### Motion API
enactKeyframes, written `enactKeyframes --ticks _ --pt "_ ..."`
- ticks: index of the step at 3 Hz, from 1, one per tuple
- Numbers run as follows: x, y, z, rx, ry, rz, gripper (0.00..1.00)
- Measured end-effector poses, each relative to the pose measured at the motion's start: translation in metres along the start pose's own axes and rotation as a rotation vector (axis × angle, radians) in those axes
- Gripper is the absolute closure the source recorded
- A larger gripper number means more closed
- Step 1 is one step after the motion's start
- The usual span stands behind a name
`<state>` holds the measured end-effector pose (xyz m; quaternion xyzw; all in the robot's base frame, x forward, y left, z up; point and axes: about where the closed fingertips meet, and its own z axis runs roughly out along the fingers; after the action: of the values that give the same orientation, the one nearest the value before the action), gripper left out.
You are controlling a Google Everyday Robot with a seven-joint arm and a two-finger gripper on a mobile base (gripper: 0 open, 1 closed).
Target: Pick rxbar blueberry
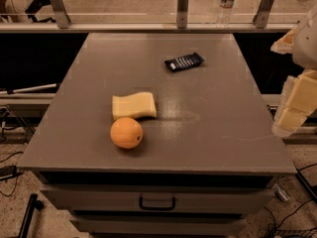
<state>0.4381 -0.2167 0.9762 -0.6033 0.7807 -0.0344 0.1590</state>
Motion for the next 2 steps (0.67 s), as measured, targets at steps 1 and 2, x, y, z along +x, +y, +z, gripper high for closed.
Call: enactKeyframes --ticks 1,2 --pt "0.0 0.0 0.0 0.0 0.0 0.0 0.0" --pt "-0.01 -0.012 0.003 0.027 -0.04 -0.03 0.0"
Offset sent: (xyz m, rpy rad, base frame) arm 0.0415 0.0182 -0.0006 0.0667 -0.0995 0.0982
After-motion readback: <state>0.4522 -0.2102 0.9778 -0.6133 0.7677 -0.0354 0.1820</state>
